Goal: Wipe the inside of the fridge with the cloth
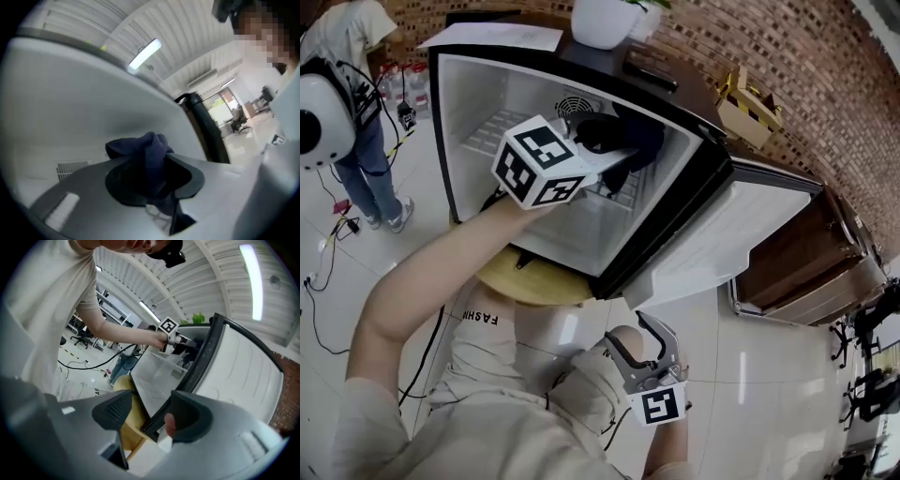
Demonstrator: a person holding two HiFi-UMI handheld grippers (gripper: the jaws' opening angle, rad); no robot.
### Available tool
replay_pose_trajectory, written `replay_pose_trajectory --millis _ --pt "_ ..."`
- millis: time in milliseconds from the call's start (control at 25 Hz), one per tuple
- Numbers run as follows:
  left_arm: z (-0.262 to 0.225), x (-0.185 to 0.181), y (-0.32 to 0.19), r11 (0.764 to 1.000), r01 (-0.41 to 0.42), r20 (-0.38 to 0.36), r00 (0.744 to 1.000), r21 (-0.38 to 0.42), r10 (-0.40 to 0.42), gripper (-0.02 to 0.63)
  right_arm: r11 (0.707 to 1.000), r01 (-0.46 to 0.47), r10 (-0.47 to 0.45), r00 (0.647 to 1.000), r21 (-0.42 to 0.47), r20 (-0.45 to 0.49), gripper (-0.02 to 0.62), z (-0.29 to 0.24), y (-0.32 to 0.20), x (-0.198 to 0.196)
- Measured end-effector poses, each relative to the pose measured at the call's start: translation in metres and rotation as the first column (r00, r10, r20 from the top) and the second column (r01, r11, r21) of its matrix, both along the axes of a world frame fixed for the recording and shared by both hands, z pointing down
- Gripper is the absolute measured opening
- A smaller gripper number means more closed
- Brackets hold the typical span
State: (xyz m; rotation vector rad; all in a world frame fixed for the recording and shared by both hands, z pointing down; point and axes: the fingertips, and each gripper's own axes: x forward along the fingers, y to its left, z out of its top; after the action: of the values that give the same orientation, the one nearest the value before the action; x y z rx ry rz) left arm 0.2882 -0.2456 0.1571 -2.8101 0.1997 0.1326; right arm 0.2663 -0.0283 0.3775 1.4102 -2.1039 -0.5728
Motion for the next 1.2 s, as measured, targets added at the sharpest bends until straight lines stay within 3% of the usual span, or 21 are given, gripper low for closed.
replay_pose_trajectory --millis 80,200,280,360,440,520,640,720,800,920,1040,1200 --pt "0.004 0.021 -0.035 0.992 0.127 0.061 0.990 -0.017 -0.126 0.101 1.000 -0.010 0.010 1.000 -0.009 -0.009 0.267 0.001 0.002 0.001" --pt "0.020 0.060 -0.066 0.973 0.226 0.175 0.960 -0.035 -0.217 0.100 1.000 -0.018 0.018 1.000 0.000 -0.007 0.264 -0.001 0.008 -0.003" --pt "0.031 0.080 -0.074 0.971 0.238 0.250 0.941 -0.011 -0.228 0.100 0.999 -0.038 0.038 0.999 0.011 -0.006 0.264 0.000 0.010 -0.005" --pt "0.038 0.078 -0.067 0.973 0.228 0.292 0.929 0.032 -0.227 0.073 0.999 -0.042 0.042 0.999 0.003 -0.018 0.264 0.001 0.015 -0.003" --pt "0.043 0.058 -0.045 0.984 0.164 0.316 0.932 0.067 -0.177 0.072 0.999 -0.046 0.046 0.999 -0.018 -0.015 0.262 0.003 0.023 0.004" --pt "0.045 0.035 -0.007 0.996 0.022 0.335 0.941 0.087 -0.050 0.086 0.997 -0.075 0.076 0.997 -0.032 0.004 0.261 0.007 0.024 0.009" --pt "0.039 0.000 0.056 0.974 -0.194 0.320 0.936 0.119 0.148 0.091 0.995 -0.089 0.090 0.996 -0.045 0.017 0.261 0.015 0.020 0.011" --pt "0.032 -0.014 0.067 0.967 -0.227 0.281 0.941 0.117 0.187 0.092 0.996 -0.073 0.075 0.997 -0.049 0.028 0.261 0.017 0.016 0.007" --pt "0.028 -0.012 0.037 0.984 -0.100 0.264 0.963 0.145 0.059 0.095 0.998 -0.053 0.055 0.998 -0.047 0.038 0.259 0.015 0.014 0.000" --pt "0.034 0.017 -0.021 0.977 0.112 0.295 0.942 0.180 -0.162 0.098 0.999 -0.036 0.037 0.999 -0.028 0.039 0.258 0.009 0.012 -0.008" --pt "0.051 0.056 -0.050 0.949 0.177 0.382 0.884 0.261 -0.270 0.100 0.999 -0.037 0.037 0.999 -0.010 0.040 0.256 0.004 0.012 -0.017" --pt "0.087 0.079 -0.090 0.900 0.214 0.508 0.764 0.380 -0.397 0.103 1.000 -0.012 0.012 0.999 -0.013 0.043 0.253 0.006 0.013 -0.032"
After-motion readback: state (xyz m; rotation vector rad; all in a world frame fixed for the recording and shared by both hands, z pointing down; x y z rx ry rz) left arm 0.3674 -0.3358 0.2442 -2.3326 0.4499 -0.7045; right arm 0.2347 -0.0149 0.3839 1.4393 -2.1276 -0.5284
